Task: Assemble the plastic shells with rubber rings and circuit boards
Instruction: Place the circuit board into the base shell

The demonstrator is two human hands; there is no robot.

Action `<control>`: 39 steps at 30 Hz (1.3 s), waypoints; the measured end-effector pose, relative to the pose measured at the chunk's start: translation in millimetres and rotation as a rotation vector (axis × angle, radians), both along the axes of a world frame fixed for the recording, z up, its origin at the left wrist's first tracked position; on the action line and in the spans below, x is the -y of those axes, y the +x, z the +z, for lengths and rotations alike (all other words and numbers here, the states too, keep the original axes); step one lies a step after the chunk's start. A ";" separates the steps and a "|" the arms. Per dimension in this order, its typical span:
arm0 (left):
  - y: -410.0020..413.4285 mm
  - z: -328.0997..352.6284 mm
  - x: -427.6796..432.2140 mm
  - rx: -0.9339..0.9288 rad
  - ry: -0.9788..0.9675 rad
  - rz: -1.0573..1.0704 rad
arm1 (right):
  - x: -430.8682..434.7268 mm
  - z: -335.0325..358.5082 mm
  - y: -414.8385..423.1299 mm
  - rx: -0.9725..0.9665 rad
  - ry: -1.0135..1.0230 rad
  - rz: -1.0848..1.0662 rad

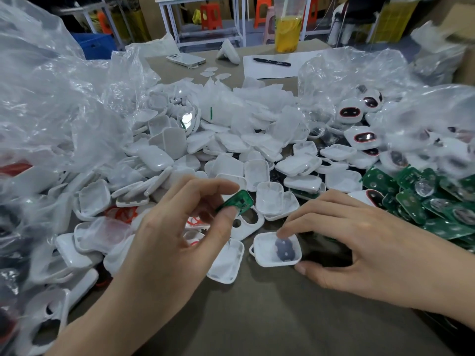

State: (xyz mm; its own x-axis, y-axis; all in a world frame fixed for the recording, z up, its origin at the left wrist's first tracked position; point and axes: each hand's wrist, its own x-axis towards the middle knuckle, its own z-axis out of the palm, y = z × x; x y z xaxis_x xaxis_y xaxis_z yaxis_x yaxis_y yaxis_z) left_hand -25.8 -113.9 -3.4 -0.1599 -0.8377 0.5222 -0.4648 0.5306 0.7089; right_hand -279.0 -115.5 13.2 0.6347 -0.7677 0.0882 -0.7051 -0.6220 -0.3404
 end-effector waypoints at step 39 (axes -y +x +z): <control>-12.7 11.5 -13.5 0.302 -0.114 -0.084 | 0.6 11.6 -7.4 0.385 0.096 -0.218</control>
